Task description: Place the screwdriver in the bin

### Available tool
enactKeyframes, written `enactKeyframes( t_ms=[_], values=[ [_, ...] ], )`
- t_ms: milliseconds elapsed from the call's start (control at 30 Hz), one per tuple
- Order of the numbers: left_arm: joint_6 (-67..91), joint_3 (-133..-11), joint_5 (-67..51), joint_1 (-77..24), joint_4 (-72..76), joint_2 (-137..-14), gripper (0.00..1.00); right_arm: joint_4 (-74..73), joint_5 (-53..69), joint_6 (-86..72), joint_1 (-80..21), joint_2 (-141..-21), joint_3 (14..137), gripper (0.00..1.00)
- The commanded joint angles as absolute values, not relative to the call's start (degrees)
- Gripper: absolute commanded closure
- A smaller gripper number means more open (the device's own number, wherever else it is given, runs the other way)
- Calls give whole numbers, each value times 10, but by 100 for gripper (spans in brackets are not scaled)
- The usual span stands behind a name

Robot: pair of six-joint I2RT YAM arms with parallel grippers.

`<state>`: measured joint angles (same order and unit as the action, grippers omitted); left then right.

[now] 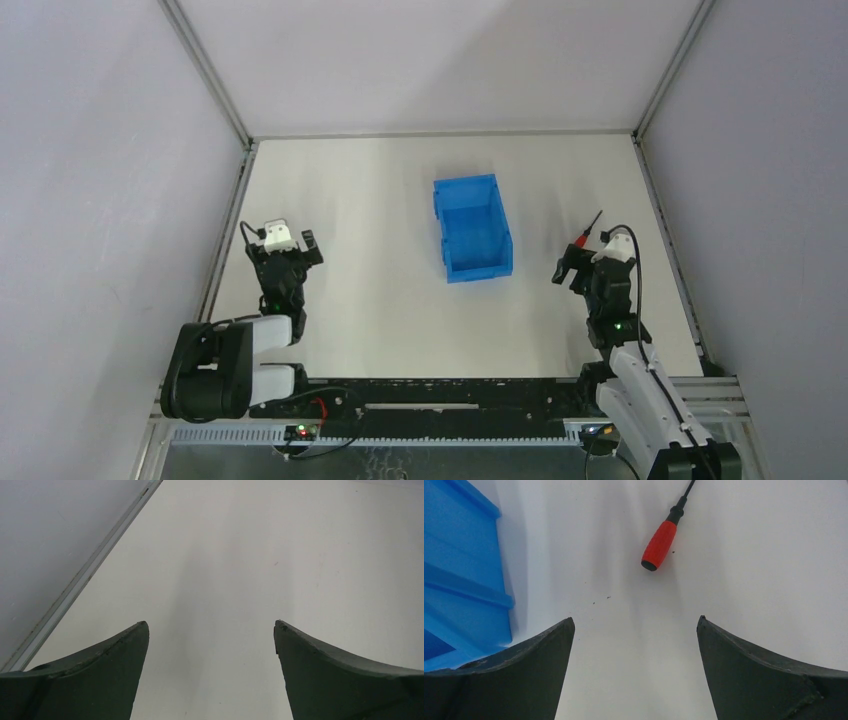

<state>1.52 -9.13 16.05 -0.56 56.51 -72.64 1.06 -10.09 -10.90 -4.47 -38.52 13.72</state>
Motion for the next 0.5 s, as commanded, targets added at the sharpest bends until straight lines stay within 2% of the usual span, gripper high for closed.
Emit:
enactKeyframes(
  t_ms=[0, 233, 467],
  values=[
    [10, -111, 154, -2, 604, -722, 0, 4, -120, -131, -42, -388, 193, 0],
    [10, -111, 154, -2, 604, -722, 0, -94, -118, -150, -28, -464, 311, 0],
    [10, -111, 154, -2, 604, -722, 0, -303, -112, -170, 22, -748, 551, 2]
  ],
)
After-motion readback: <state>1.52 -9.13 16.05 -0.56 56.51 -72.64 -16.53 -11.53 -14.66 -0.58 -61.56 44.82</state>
